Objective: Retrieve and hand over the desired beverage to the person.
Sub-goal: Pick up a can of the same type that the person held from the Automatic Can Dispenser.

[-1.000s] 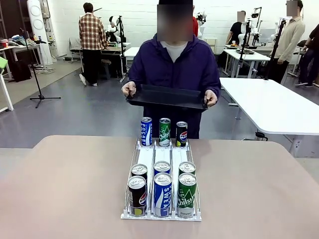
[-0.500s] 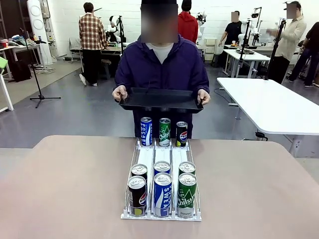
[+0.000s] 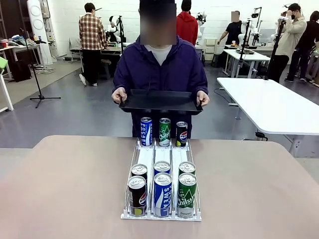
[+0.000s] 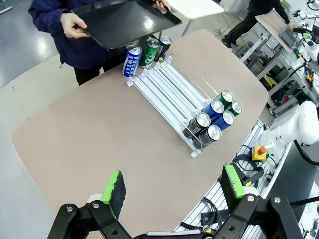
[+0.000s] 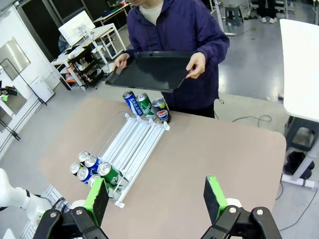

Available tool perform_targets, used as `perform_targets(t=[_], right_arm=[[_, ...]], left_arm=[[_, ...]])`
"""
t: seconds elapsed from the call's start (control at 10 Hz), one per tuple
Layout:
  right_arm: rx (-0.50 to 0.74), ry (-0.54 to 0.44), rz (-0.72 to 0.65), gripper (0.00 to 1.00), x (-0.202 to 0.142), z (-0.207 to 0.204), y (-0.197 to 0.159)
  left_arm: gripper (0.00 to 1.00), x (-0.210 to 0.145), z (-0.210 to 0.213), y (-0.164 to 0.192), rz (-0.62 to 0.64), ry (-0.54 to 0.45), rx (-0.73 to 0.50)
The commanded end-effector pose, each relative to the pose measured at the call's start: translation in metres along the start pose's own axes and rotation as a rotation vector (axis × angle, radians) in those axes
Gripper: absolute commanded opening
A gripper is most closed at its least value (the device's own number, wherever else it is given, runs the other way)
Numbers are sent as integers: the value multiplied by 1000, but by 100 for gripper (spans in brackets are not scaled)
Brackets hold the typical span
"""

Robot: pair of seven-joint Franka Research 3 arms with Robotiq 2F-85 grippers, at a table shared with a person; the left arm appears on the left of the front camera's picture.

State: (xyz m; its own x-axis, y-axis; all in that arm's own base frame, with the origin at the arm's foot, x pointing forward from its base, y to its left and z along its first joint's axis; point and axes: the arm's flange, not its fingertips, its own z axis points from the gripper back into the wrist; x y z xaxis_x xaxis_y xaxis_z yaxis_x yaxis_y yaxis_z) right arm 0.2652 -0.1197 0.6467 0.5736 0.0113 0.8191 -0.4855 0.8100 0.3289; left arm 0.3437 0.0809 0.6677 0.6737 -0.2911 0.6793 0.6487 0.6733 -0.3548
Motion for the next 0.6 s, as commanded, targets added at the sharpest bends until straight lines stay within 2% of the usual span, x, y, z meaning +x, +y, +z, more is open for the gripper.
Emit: perform_targets(t=[0.0,0.5], right_arm=[[17,-13,3,100,2,-2,-1],[17,-13,3,100,2,-2,-1]], left_arm=[[100,1,2,2,-21,-9,-16],[100,1,2,2,-21,-9,-16]])
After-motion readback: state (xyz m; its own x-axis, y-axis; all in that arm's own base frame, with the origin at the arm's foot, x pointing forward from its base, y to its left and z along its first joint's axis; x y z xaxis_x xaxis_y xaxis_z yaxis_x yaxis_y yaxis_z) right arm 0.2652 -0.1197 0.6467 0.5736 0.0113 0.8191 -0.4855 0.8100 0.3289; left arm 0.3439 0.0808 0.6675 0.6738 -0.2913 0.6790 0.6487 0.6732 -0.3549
